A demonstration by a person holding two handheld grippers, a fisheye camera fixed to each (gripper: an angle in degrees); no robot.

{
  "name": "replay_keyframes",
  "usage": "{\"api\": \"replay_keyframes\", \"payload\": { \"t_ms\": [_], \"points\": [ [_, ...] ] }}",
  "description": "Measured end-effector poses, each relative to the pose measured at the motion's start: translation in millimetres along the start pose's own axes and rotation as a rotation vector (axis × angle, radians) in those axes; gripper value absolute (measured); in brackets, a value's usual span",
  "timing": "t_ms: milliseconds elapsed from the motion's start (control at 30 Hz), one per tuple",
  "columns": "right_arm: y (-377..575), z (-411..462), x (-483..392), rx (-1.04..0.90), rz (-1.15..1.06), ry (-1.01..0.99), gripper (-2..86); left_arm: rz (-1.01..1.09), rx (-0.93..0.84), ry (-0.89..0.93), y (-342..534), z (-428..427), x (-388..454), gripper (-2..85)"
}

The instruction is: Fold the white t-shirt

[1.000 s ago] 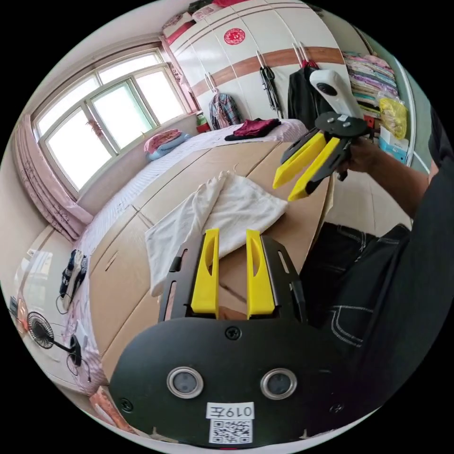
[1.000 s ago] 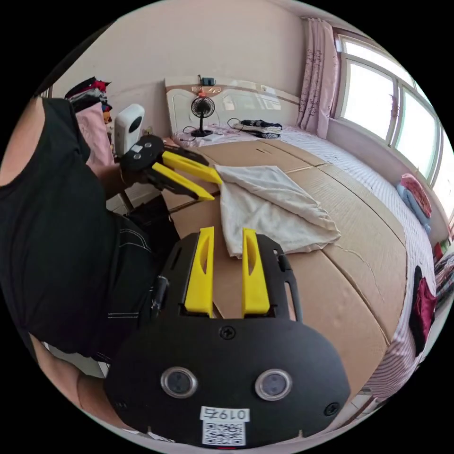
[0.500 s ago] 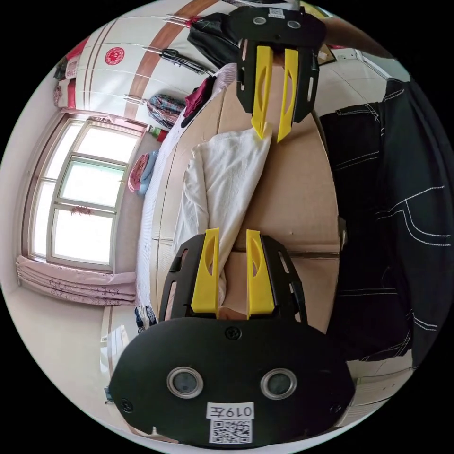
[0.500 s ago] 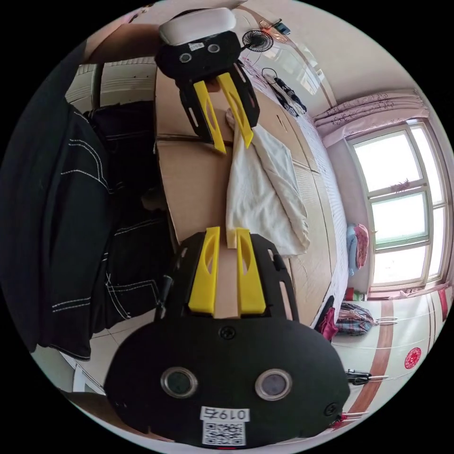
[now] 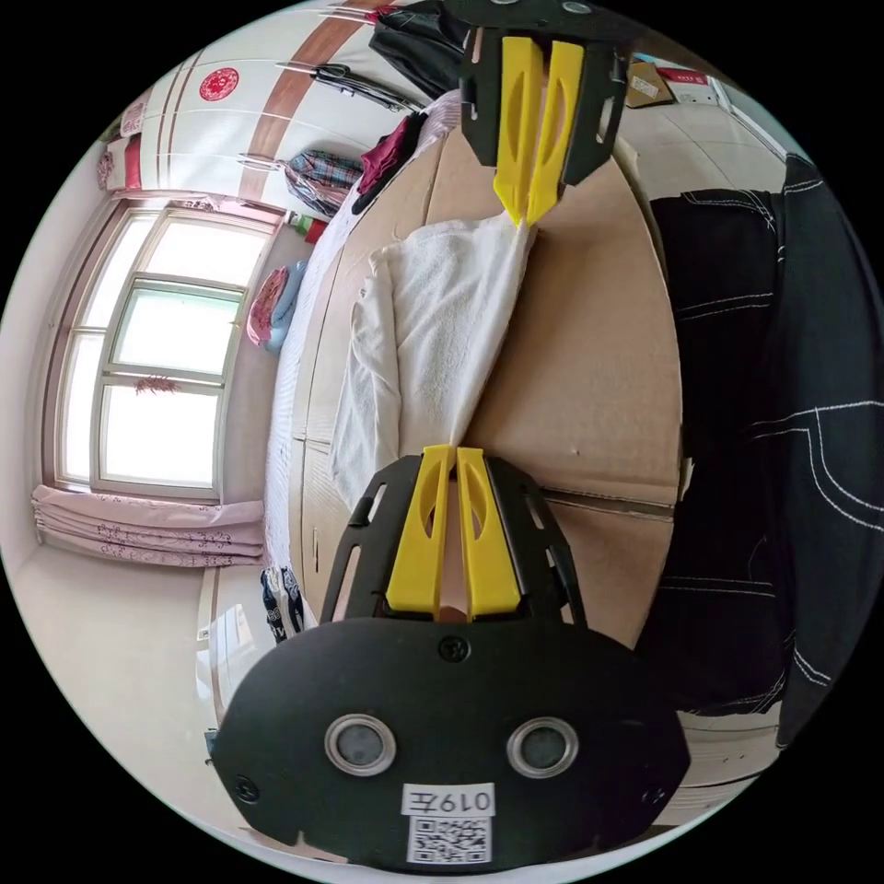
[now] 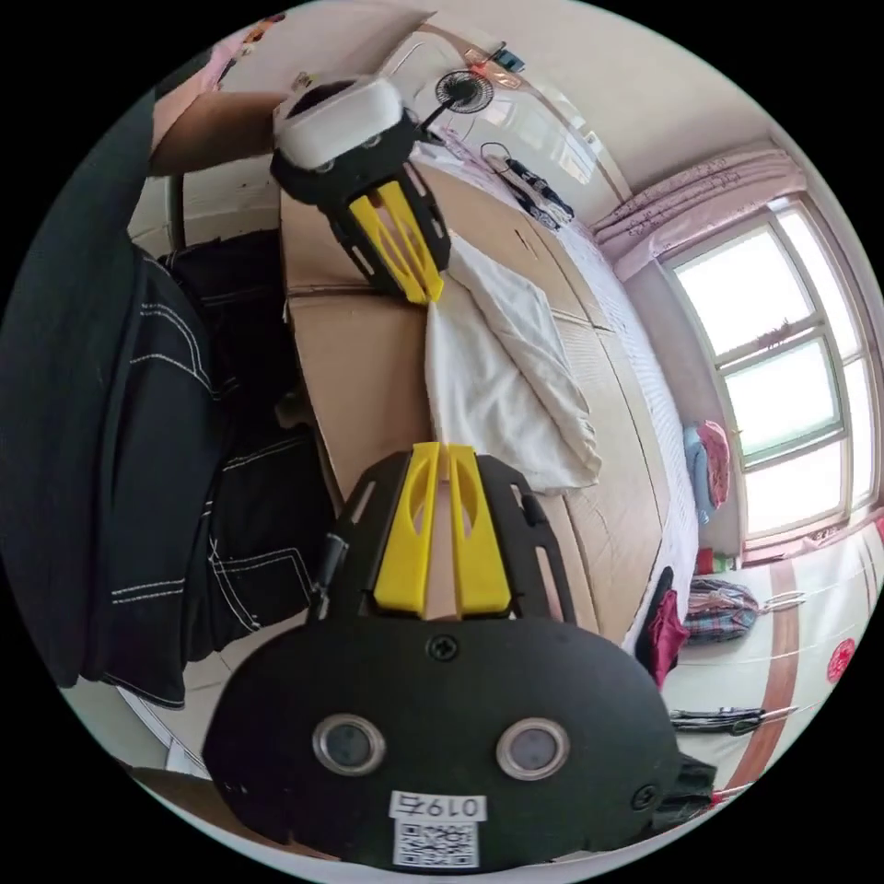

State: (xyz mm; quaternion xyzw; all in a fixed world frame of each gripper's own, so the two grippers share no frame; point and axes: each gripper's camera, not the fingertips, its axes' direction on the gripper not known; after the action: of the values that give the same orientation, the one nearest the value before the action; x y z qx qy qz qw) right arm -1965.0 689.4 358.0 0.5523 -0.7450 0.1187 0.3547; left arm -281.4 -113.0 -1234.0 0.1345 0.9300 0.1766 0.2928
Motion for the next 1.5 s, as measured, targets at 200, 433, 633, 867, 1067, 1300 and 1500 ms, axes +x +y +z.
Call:
{"api": "replay_keyframes", "payload": {
  "t_ms": [200,433,633,867,1067,1300,1500],
  "points": [
    [30,-43,142,0.179,0.222,-0.384,8.1,0.008,-0.011,-0.033,-2,-5,7,1.6],
    [67,-14,342,0.151,0.819,-0.423,4.5,0.017,-0.03,-0.021,0,-18,3,1.2],
    [55,24,468,0.199,1.017,-0.547,6.9,-0.041,0.019,0.067,4,-38,-14,0.7],
    [10,30,542,0.116,0.996,-0.558,5.9,-0.139,0.093,0.03,3,-37,-14,0.7],
    [-15,12,592,0.155,1.006,-0.601,1.2,-0.125,0.141,0.065,-7,-29,-13,0.7],
    [-43,-21,633,0.206,1.019,-0.536,-0.5,-0.177,0.173,0.08,-9,-16,-27,1.1],
    [-70,-10,655,0.129,1.073,-0.547,-0.5,-0.145,0.138,0.141,-18,8,-29,1.0]
  ]
}}
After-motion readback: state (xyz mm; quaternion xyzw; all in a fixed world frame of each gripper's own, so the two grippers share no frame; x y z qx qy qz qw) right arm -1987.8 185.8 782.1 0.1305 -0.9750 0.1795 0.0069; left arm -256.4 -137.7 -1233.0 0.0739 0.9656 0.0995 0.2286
